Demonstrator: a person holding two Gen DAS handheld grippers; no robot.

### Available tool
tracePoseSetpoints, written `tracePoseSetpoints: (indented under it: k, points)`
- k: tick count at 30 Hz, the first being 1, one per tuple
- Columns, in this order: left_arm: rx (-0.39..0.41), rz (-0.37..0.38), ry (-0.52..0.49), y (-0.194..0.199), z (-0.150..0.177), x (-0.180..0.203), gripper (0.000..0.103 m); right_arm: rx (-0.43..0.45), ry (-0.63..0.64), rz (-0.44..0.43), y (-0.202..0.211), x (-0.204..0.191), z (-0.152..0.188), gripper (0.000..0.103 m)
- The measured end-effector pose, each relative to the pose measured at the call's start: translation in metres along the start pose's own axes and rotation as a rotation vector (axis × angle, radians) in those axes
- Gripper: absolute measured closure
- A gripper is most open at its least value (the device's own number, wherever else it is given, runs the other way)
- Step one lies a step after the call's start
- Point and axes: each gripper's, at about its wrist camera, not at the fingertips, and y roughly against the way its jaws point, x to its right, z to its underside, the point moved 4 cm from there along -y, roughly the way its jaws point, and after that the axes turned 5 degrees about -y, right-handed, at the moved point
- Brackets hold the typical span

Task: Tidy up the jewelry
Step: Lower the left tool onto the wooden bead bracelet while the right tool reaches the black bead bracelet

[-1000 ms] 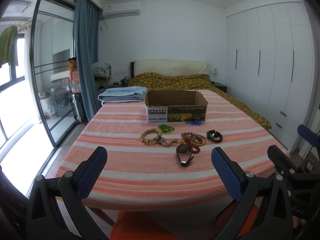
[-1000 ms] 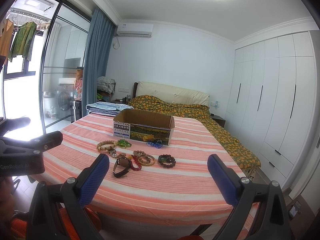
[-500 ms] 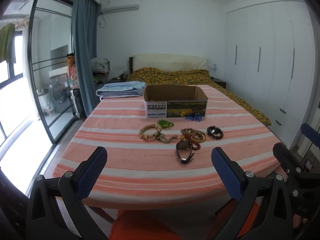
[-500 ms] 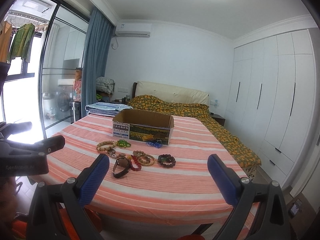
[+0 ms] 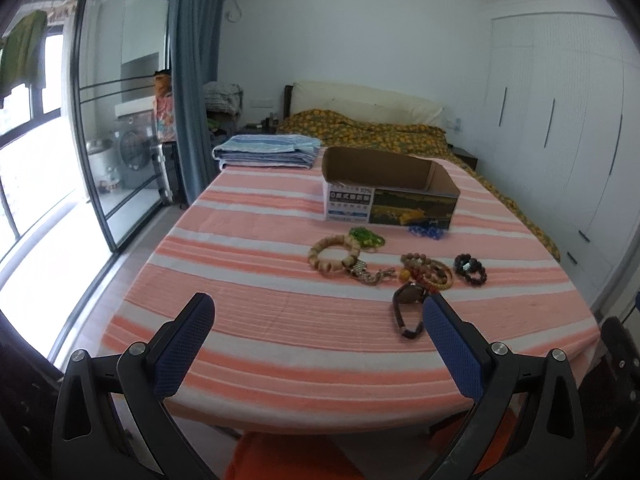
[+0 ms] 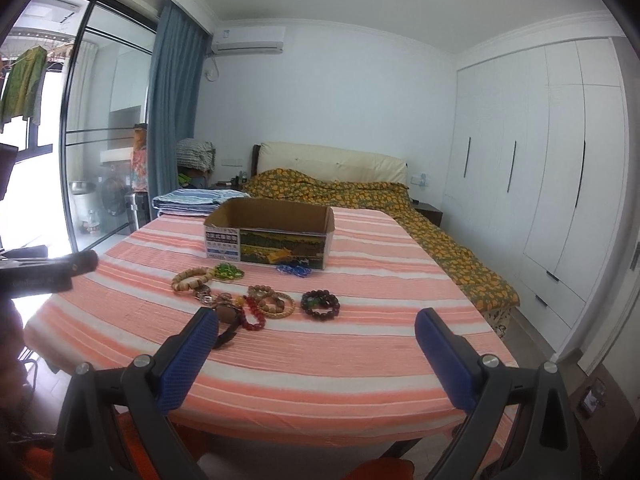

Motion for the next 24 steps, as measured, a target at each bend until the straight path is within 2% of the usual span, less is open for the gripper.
tracePoseSetpoints:
  k: [10,15,21,24]
  points:
    - [-0.077,-0.05,-0.006,-0.072,-0.02,-0.023,0.0,-0.118,-0.037,0.018,-0.052,0.021,0.008,0.003]
    - [-0.129,-0.03,0.021,-0.123,-0.037,-0.029,0.0,-0.165,-0.051,0.002,-0.072,0.02,0.011,0.003]
    - [-0.269,0.012,0.007,-0.215,-0.047,-0.023,0.0,-0.199,-0.078,-0.008,-0.086,0.022,0.013,0.003]
    - [-0.334,0.006,-0.03,-0.254,-0.044,-0.019,0.0,-0.213,-0.092,0.008,-0.092,0.029,0.016,0.003]
